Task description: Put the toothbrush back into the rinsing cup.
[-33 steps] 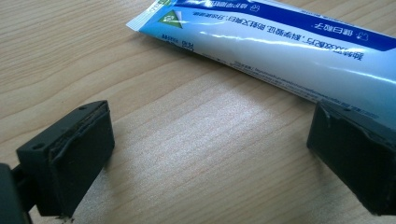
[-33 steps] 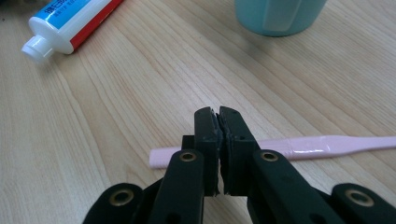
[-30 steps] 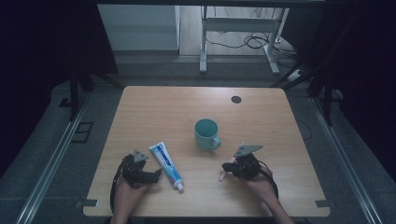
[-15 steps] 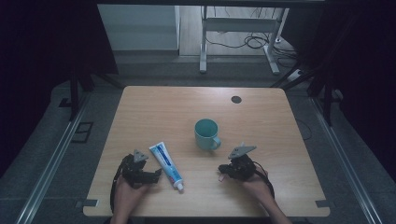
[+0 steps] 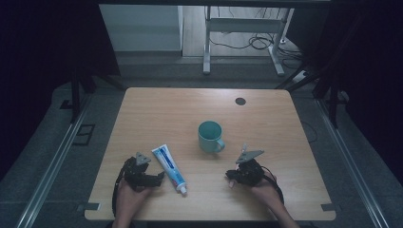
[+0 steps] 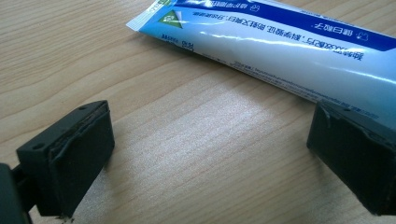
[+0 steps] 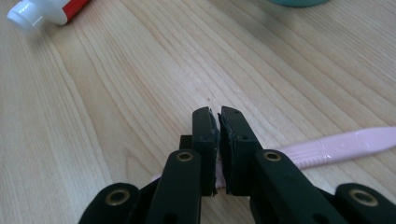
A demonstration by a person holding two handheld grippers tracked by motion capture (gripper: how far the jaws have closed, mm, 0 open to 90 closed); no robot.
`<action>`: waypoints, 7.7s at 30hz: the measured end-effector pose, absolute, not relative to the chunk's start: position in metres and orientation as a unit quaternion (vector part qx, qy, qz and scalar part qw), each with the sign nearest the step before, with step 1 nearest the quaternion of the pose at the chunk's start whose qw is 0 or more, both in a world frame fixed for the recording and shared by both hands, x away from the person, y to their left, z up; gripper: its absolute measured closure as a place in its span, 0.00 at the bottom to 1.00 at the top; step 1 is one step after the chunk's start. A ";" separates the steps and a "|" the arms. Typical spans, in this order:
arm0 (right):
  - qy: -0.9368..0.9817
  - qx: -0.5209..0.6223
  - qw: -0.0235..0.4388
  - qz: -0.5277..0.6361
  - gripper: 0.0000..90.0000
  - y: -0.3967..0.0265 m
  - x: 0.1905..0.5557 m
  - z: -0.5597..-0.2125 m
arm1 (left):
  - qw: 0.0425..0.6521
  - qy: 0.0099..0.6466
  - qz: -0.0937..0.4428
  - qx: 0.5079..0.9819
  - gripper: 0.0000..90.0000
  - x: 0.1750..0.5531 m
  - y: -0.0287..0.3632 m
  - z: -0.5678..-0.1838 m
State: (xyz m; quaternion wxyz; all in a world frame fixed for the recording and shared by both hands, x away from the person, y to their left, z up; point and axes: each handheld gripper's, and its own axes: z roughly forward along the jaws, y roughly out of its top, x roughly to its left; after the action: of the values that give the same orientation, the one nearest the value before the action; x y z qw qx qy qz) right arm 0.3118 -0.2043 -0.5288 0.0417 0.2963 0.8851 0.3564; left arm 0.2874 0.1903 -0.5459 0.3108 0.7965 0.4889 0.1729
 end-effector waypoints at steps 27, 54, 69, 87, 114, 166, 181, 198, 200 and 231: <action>0.878 0.324 0.054 0.349 0.90 -0.242 0.304 -0.527 | 0.310 0.489 0.173 0.797 0.01 0.287 0.190 -0.546; 0.874 0.337 0.079 0.340 0.78 -0.272 0.306 -0.511 | 0.310 0.489 0.173 0.797 0.01 0.287 0.190 -0.546; 0.878 0.364 0.071 0.301 0.63 -0.282 0.315 -0.507 | 0.311 0.489 0.173 0.796 0.01 0.287 0.190 -0.546; 0.895 0.378 0.053 0.232 0.55 -0.267 0.337 -0.499 | 0.311 0.491 0.172 0.796 0.01 0.287 0.190 -0.546; 0.921 0.371 0.023 0.115 0.67 -0.225 0.371 -0.501 | 0.311 0.491 0.172 0.796 0.01 0.287 0.190 -0.546; 0.919 0.373 0.022 0.122 0.87 -0.232 0.383 -0.468 | 0.311 0.490 0.172 0.796 0.01 0.288 0.190 -0.546; 0.909 0.371 0.059 0.182 0.87 -0.237 0.377 -0.442 | 0.311 0.490 0.172 0.796 0.01 0.288 0.190 -0.546; 0.894 0.365 0.092 0.244 0.87 -0.240 0.375 -0.424 | 0.310 0.489 0.172 0.797 0.01 0.288 0.190 -0.546; 0.892 0.366 0.093 0.251 0.87 -0.240 0.375 -0.423 | 0.310 0.488 0.172 0.797 0.01 0.288 0.190 -0.546; 0.852 0.352 0.122 0.368 0.87 -0.229 0.374 -0.406 | 0.312 0.490 0.173 0.795 0.01 0.288 0.190 -0.546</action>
State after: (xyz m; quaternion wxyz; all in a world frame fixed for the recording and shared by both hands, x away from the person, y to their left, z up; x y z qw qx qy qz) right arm 0.3745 -0.2293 -0.4057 0.1219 0.3522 0.8517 0.3684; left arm 0.2878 0.1898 -0.5461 0.3123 0.7954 0.4899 0.1726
